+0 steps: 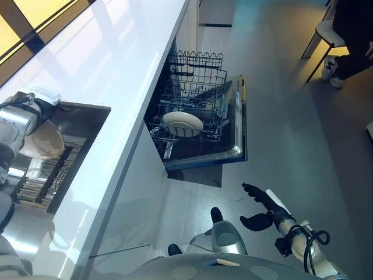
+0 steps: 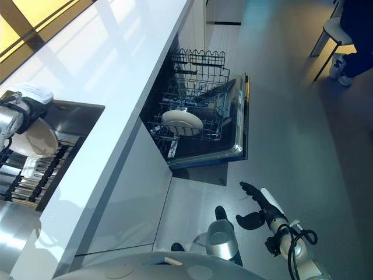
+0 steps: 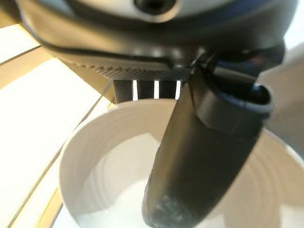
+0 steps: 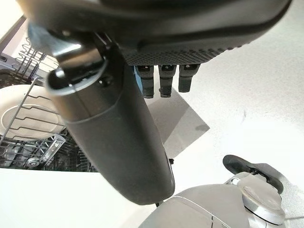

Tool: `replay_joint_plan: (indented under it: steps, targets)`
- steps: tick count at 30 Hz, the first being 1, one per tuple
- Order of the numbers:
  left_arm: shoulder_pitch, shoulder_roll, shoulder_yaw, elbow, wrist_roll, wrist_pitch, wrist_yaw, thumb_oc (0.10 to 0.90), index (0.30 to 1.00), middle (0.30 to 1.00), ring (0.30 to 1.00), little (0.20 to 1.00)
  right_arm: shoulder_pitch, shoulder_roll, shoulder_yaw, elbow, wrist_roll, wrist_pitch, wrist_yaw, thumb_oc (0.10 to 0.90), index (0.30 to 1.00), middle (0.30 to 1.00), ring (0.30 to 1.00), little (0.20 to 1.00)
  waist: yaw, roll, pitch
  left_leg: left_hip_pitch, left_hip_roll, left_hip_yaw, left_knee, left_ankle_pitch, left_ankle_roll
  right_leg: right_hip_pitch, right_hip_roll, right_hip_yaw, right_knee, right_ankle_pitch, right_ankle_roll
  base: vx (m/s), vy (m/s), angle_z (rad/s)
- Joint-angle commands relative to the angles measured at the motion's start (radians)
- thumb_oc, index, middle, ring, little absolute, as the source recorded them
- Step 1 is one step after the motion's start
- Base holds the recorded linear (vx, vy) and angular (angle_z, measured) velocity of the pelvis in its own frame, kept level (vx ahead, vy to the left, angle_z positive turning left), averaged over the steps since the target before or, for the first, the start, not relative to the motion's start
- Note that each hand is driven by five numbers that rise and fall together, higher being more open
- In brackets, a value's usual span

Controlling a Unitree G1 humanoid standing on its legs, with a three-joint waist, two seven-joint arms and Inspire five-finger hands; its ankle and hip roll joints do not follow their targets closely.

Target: Pick up plates and place into dishwasher.

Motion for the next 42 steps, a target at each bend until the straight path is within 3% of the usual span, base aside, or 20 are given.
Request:
replay_joint_plan:
  steps: [1, 9, 16, 21, 25, 28, 33, 37, 42]
  targets:
    - [-0.141, 0.065, 0.149, -0.101, -0.223, 0.123, 0.19, 0.1, 0.3, 0.3, 0.3, 0.2, -0.049, -0.038, 0.009, -0.094, 0.044, -0.12, -0.091, 0.8, 0.9, 0.9, 0.9, 0.9, 0.019, 0.021, -0.064, -0.063, 0.006, -0.078, 0.114, -0.15, 0.021, -0.073, -0.044, 0.006, 0.049, 0.054, 0.111, -0.08, -0.129, 0.2]
    - [-0.02, 0.163, 0.328, -0.36, -0.391, 0.114, 0.284, 0.1, 0.3, 0.3, 0.3, 0.2, -0.058, -0.021, -0.049, -0.142, 0.034, -0.074, -0.163, 0.8, 0.9, 0.9, 0.9, 0.9, 0.064, 0.016, -0.092, -0.05, 0.033, -0.083, 0.077, -0.13, 0.003, -0.033, -0.024, -0.039, 0.01, 0.01, 0.109, -0.06, -0.127, 0.14]
    - [0.151, 0.26, 0.55, -0.549, -0.512, 0.081, 0.381, 0.1, 0.3, 0.3, 0.3, 0.2, -0.069, -0.029, -0.147, -0.211, 0.024, -0.066, -0.283, 0.8, 0.9, 0.9, 0.9, 0.9, 0.103, 0.02, -0.119, -0.038, 0.06, -0.086, 0.039, -0.108, -0.016, 0.034, 0.013, -0.07, -0.047, -0.043, 0.088, -0.05, -0.088, 0.12]
    - [0.359, 0.203, 0.785, -0.721, -0.651, 0.07, 0.396, 0.1, 0.3, 0.3, 0.3, 0.2, -0.107, -0.054, -0.236, -0.409, 0.056, -0.088, -0.3, 0.8, 0.9, 0.9, 0.9, 0.9, 0.124, 0.03, -0.129, -0.033, 0.077, -0.092, 0.015, -0.09, -0.027, 0.062, 0.029, -0.086, -0.053, -0.075, 0.067, -0.05, -0.059, 0.08]
    - [0.459, 0.105, 0.894, -0.821, -0.726, 0.011, 0.407, 0.1, 0.3, 0.3, 0.3, 0.2, -0.165, -0.086, -0.278, -0.586, 0.129, -0.138, -0.239, 0.8, 0.9, 0.9, 0.9, 0.9, 0.139, 0.035, -0.133, -0.035, 0.089, -0.096, 0.01, -0.081, -0.039, 0.083, 0.033, -0.106, -0.061, -0.09, 0.056, -0.07, -0.048, 0.11]
    - [0.452, 0.052, 0.897, -0.861, -0.789, -0.038, 0.4, 0.1, 0.3, 0.3, 0.3, 0.2, -0.226, -0.108, -0.27, -0.695, 0.196, -0.142, -0.159, 0.8, 0.9, 0.9, 0.9, 0.9, 0.151, 0.039, -0.141, -0.04, 0.098, -0.1, 0.006, -0.07, -0.051, 0.099, 0.035, -0.122, -0.071, -0.096, 0.049, -0.06, -0.031, 0.14]
    - [0.405, -0.051, 0.833, -0.953, -0.837, -0.073, 0.384, 0.1, 0.3, 0.3, 0.3, 0.2, -0.362, -0.127, -0.189, -0.8, 0.197, -0.138, -0.09, 0.8, 0.9, 0.9, 0.9, 0.9, 0.183, 0.04, -0.151, -0.049, 0.104, -0.115, 0.004, -0.057, -0.065, 0.116, 0.036, -0.143, -0.081, -0.101, 0.039, -0.05, -0.028, 0.15]
    - [0.337, -0.158, 0.721, -1.018, -0.851, -0.091, 0.357, 0.1, 0.3, 0.3, 0.3, 0.2, -0.538, -0.102, -0.054, -0.794, 0.206, -0.049, -0.067, 0.8, 0.9, 0.9, 0.9, 0.9, 0.215, 0.035, -0.156, -0.053, 0.108, -0.134, 0.005, -0.047, -0.072, 0.133, 0.037, -0.161, -0.084, -0.107, 0.026, -0.03, -0.023, 0.09]
    - [0.302, -0.247, 0.642, -1.086, -0.863, -0.108, 0.3, 0.1, 0.3, 0.3, 0.3, 0.2, -0.633, -0.061, 0.039, -0.777, 0.177, 0.043, -0.046, 0.8, 0.9, 0.9, 0.9, 0.9, 0.234, 0.03, -0.164, -0.059, 0.11, -0.15, 0.004, -0.035, -0.077, 0.149, 0.037, -0.174, -0.09, -0.109, 0.017, 0.0, -0.007, 0.13]
